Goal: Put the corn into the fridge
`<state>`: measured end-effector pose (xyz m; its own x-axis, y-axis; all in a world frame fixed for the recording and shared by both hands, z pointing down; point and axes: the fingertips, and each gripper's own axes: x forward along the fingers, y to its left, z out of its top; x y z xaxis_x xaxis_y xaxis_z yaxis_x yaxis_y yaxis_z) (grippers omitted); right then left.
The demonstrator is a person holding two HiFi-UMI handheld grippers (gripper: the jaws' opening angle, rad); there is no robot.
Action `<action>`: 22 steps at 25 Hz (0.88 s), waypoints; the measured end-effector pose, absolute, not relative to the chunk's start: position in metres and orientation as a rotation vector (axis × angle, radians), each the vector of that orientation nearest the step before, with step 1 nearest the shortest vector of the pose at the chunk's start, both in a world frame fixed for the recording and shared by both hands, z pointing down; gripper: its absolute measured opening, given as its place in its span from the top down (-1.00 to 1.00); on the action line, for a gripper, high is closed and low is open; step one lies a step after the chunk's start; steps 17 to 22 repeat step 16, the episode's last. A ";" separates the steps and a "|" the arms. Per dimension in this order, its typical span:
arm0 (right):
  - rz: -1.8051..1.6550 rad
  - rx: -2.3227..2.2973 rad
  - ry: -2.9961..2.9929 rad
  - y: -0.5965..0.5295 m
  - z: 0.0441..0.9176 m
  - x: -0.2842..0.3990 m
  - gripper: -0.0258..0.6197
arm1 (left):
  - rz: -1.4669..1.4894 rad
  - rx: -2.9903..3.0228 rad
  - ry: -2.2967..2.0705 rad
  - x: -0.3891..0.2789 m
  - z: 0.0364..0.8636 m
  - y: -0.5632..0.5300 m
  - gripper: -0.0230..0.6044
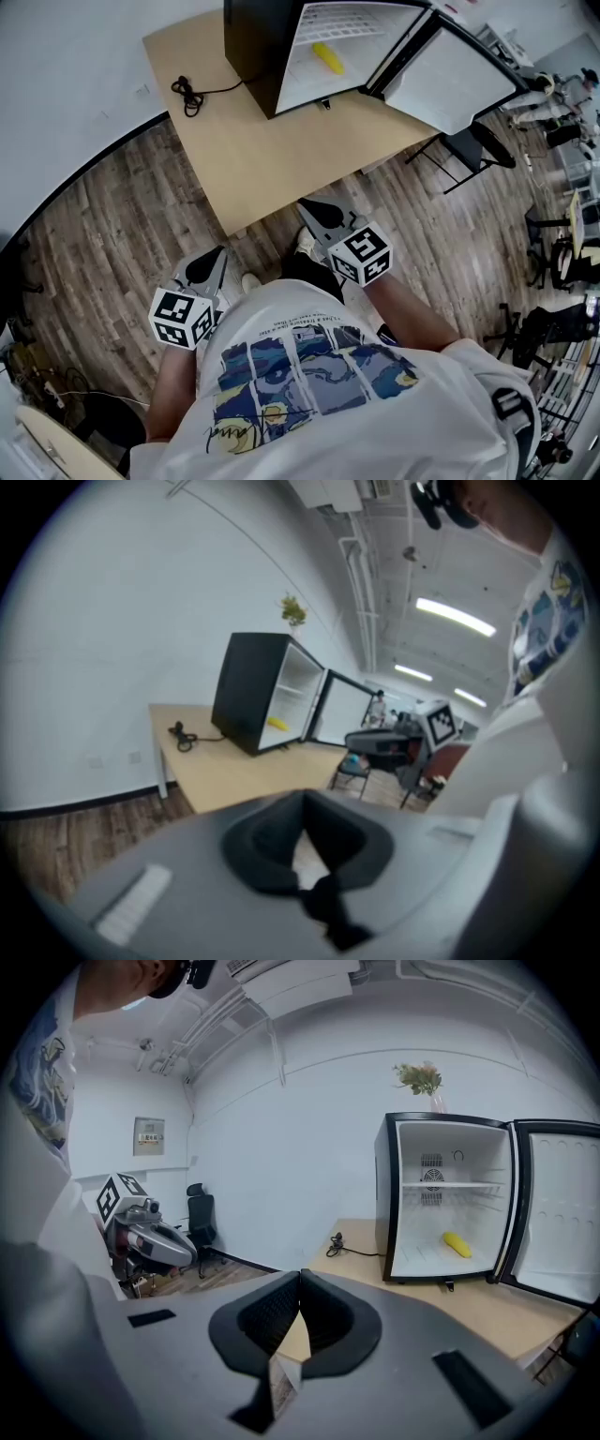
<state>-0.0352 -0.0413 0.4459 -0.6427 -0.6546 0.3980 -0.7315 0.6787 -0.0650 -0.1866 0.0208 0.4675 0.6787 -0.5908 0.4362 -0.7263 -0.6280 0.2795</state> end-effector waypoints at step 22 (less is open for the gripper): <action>0.288 1.111 -2.536 -0.102 0.439 0.029 0.88 | 0.421 2.457 -1.022 -0.126 0.462 -0.053 0.90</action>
